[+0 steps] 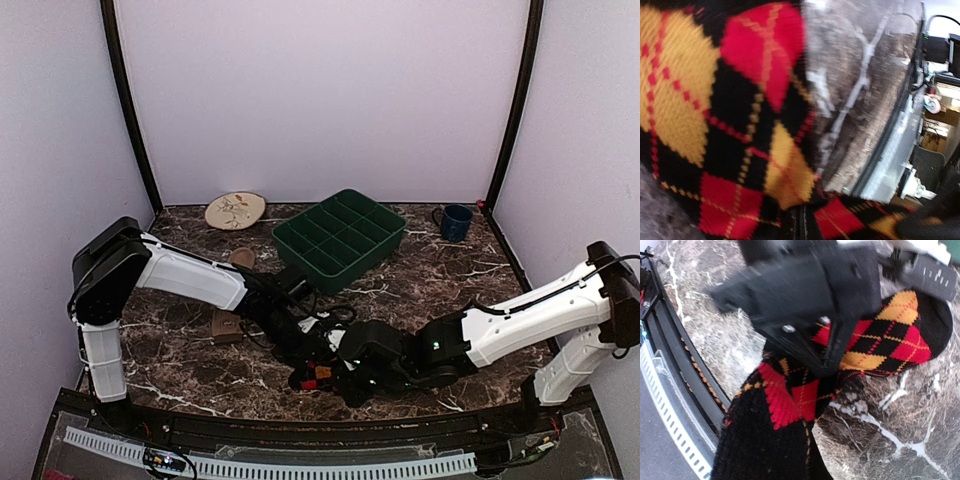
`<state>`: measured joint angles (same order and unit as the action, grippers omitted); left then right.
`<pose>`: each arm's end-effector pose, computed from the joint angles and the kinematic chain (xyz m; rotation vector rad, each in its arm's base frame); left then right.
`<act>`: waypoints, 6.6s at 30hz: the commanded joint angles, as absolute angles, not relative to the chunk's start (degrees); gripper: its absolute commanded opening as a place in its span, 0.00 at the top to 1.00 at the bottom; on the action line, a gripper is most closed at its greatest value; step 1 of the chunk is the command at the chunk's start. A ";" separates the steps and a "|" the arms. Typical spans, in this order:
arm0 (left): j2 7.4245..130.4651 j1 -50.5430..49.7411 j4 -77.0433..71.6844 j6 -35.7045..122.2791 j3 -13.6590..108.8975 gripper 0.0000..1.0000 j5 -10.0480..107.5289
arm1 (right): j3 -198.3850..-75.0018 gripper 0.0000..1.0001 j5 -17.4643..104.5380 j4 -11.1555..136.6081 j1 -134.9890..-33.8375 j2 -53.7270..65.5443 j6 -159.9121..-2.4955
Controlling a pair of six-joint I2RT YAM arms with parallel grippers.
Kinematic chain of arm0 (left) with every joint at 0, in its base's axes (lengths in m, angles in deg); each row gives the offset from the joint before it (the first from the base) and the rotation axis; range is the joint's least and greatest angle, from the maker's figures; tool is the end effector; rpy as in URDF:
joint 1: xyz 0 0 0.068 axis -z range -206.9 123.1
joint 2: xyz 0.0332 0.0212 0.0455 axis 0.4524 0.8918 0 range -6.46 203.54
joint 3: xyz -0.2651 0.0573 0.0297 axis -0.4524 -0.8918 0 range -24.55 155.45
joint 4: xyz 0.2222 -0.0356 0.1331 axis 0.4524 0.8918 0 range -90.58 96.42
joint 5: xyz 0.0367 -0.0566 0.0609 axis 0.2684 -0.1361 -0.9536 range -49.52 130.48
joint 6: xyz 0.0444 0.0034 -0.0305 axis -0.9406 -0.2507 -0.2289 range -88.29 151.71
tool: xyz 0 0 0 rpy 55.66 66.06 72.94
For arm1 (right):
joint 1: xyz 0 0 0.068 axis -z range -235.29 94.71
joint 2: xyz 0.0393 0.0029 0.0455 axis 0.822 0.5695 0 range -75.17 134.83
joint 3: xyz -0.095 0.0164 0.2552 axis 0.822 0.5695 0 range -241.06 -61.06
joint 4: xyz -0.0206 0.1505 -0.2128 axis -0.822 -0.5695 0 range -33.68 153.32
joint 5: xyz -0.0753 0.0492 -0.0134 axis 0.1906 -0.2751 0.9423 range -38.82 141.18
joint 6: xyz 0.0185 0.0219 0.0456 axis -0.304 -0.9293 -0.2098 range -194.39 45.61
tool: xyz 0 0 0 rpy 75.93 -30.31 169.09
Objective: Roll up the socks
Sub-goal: Fold the sock at the center of the board.
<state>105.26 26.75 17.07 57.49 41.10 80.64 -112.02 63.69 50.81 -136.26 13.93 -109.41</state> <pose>0.2042 -0.3162 0.1332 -0.9018 -2.6470 1.1993 0.0569 0.3095 0.1893 -0.8963 2.3677 0.6202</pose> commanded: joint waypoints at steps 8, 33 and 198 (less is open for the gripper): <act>107.21 27.15 17.20 59.00 39.94 1.00 75.00 | -117.66 1.00 67.81 47.74 -136.56 11.64 -105.94; 100.27 25.60 19.99 63.52 44.83 0.75 73.06 | -117.14 1.00 63.51 46.82 -129.99 10.63 -101.34; 86.24 39.28 8.07 74.67 26.82 0.77 31.80 | -133.17 0.81 40.18 44.05 -110.13 36.75 -89.86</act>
<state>87.05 39.01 10.10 74.06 27.33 33.78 -133.74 40.63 42.18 -110.35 37.01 -89.26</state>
